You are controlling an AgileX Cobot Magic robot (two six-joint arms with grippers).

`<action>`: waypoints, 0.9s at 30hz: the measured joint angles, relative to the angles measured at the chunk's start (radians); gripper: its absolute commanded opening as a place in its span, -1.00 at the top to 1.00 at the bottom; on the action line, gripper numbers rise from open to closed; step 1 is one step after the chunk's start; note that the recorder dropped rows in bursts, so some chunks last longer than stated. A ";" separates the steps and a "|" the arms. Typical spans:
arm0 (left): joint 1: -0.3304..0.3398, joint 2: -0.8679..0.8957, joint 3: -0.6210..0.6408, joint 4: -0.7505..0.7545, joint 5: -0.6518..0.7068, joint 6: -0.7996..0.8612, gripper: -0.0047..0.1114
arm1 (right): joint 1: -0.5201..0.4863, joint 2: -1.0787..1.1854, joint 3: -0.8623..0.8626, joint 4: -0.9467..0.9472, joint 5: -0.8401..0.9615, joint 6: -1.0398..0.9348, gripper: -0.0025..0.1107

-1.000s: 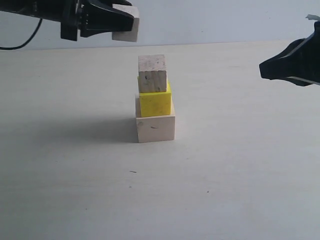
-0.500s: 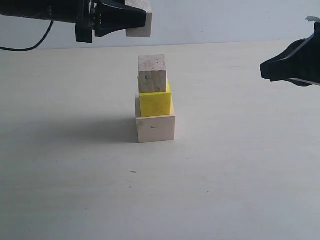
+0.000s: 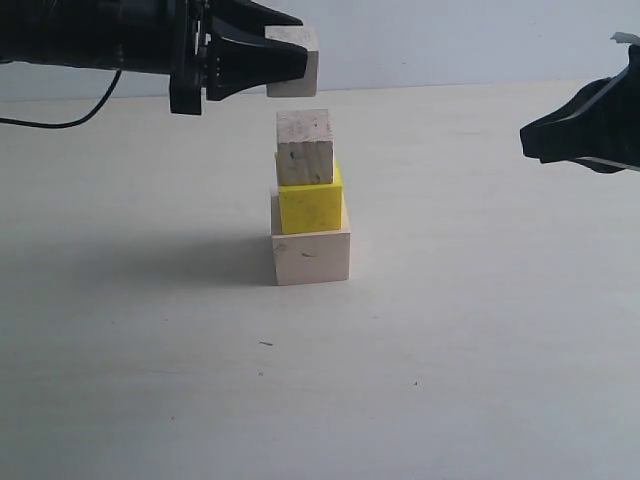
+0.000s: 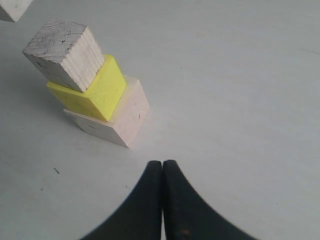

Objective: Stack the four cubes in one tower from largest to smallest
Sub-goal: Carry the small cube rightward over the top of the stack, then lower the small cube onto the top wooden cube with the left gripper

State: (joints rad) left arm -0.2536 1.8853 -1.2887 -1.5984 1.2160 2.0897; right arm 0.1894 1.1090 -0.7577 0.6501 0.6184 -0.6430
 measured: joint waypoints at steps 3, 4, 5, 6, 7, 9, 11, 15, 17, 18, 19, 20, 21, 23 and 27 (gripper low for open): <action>0.000 0.016 0.000 -0.016 0.000 0.002 0.92 | 0.000 0.000 0.000 0.000 0.000 0.000 0.96; 0.000 0.023 0.000 -0.018 0.000 0.002 0.92 | 0.000 0.000 0.000 0.000 0.000 0.000 0.96; 0.000 0.033 0.000 -0.020 0.000 0.002 0.92 | 0.000 0.000 0.000 0.000 0.000 0.000 0.96; 0.000 0.044 0.000 -0.023 0.000 0.002 0.92 | 0.000 0.000 0.000 0.000 0.000 0.000 0.96; 0.000 0.052 0.000 -0.023 0.000 0.002 0.92 | 0.000 0.000 0.000 0.000 0.000 0.000 0.96; -0.001 0.066 -0.002 -0.023 -0.002 0.002 0.92 | 0.000 0.000 0.000 0.000 0.000 0.000 0.96; -0.001 0.069 -0.002 -0.023 -0.002 0.002 0.92 | 0.000 0.000 0.000 0.000 0.000 0.000 0.96; -0.001 0.071 -0.003 -0.023 -0.002 0.002 0.92 | 0.000 0.000 0.000 0.000 0.000 0.000 0.96; -0.001 0.073 -0.004 -0.023 -0.002 0.002 0.92 | 0.000 0.000 0.000 0.000 0.000 0.000 0.96; -0.003 0.074 -0.004 -0.023 -0.002 0.002 0.92 | 0.000 0.000 0.000 0.000 0.000 0.000 0.96; -0.005 0.076 -0.004 -0.023 -0.002 0.002 0.92 | 0.000 0.000 0.000 0.000 0.000 0.000 0.96; -0.007 0.078 -0.004 -0.023 -0.002 0.002 0.92 | 0.000 0.000 0.000 0.000 0.000 0.000 0.96; -0.008 0.078 -0.004 -0.023 -0.002 0.002 0.92 | 0.000 0.000 0.000 0.000 0.000 0.000 0.96; -0.015 0.082 -0.004 -0.023 -0.002 0.002 0.92 | 0.000 0.000 0.000 0.000 0.000 0.000 0.96; -0.020 0.084 -0.004 -0.023 -0.002 0.002 0.92 | 0.000 0.000 0.000 0.000 0.000 0.000 0.96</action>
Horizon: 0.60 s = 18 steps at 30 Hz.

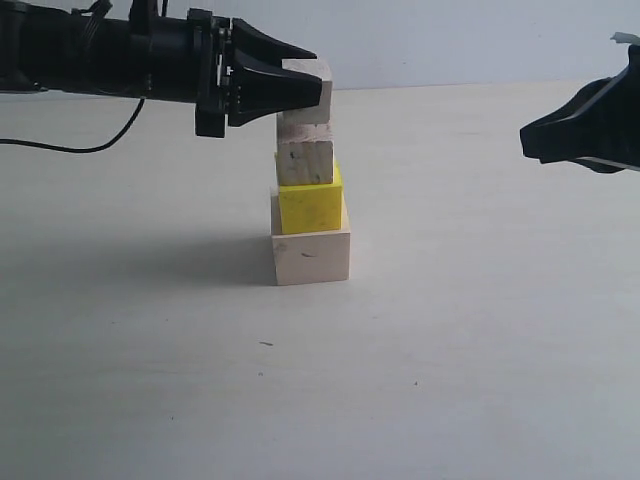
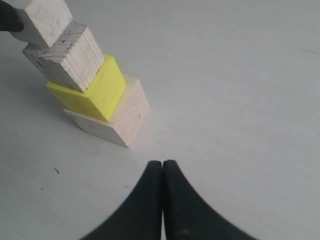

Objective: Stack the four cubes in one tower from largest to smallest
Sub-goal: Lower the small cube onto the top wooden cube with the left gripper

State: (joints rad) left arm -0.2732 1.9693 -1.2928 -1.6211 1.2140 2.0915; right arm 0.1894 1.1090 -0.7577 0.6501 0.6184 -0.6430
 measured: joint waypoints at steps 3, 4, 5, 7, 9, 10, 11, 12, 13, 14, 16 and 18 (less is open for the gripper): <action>0.000 0.000 0.000 0.000 0.000 0.000 0.92 | 0.000 0.000 0.000 0.000 0.000 0.000 0.96; 0.000 0.000 0.000 0.000 0.000 0.000 0.92 | 0.000 0.000 0.000 0.000 0.000 0.000 0.96; 0.000 0.000 0.000 0.000 0.000 0.000 0.92 | 0.000 0.000 0.000 0.000 0.000 0.000 0.96; 0.000 0.000 0.000 0.000 0.000 0.000 0.92 | 0.000 0.000 0.000 0.000 0.000 0.000 0.96; 0.000 0.000 0.000 0.000 0.000 0.000 0.92 | 0.000 0.000 0.000 0.000 0.000 0.000 0.96; 0.000 0.002 0.000 0.000 0.000 0.000 0.92 | 0.000 0.000 0.000 0.000 0.000 0.000 0.96; 0.000 0.002 0.000 0.000 0.000 0.000 0.92 | 0.000 0.000 0.000 0.000 0.000 0.000 0.96; 0.000 0.004 0.000 0.000 0.000 0.000 0.92 | 0.000 0.000 0.000 0.000 0.000 0.000 0.96; 0.000 0.007 0.000 0.000 0.000 0.000 0.92 | 0.000 0.000 0.000 0.000 0.000 0.000 0.96; 0.000 0.009 0.000 0.000 0.000 0.000 0.92 | 0.000 0.000 0.000 0.000 0.000 0.000 0.96; 0.000 0.015 0.000 0.000 0.000 0.000 0.92 | 0.000 0.000 0.000 0.000 0.000 0.000 0.96; 0.000 0.016 0.000 0.000 0.000 0.000 0.92 | 0.000 0.000 0.000 0.000 0.000 0.000 0.96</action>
